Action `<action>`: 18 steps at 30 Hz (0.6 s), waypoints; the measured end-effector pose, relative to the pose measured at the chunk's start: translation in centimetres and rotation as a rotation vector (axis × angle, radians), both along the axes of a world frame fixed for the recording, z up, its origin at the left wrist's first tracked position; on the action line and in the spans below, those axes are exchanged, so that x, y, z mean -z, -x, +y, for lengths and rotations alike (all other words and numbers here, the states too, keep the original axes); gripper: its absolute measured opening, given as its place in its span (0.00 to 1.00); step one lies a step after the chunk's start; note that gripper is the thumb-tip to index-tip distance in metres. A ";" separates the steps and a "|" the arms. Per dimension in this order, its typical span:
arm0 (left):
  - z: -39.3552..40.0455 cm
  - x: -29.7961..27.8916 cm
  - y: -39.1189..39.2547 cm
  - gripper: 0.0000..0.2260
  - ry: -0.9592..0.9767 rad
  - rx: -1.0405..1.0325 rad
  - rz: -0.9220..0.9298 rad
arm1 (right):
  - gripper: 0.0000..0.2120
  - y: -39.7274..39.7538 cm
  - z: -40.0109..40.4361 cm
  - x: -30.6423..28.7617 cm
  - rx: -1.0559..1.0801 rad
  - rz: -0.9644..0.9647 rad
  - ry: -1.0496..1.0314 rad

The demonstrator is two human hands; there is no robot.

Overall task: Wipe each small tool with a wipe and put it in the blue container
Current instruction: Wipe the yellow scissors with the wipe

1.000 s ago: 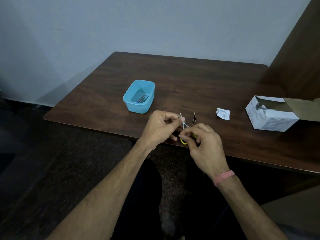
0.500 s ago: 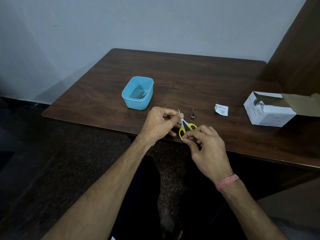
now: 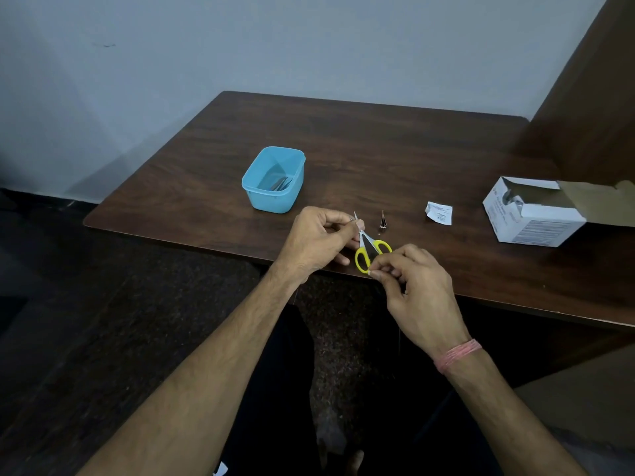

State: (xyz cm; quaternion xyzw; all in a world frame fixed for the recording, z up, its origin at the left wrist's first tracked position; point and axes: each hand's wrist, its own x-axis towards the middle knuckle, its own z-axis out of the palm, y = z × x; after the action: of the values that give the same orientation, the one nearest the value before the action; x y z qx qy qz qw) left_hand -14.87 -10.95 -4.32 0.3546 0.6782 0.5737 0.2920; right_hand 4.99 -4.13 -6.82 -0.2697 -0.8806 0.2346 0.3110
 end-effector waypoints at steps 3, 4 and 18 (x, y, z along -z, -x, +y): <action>0.0 -0.1 0.0 0.08 -0.010 -0.003 -0.010 | 0.09 0.4 0.1 -0.2 0.002 -0.014 0.018; 0.0 -0.1 0.0 0.08 -0.009 -0.005 -0.010 | 0.08 0.5 0.2 -0.3 -0.002 -0.014 0.022; -0.1 0.3 0.3 0.06 -0.031 0.006 -0.004 | 0.06 3.2 1.4 -1.7 0.028 0.034 0.074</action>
State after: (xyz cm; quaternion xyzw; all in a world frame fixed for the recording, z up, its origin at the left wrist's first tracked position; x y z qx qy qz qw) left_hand -15.18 -11.03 -4.64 0.3598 0.6674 0.5841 0.2896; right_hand 1.79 -2.70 -5.10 -0.2894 -0.8621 0.2673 0.3188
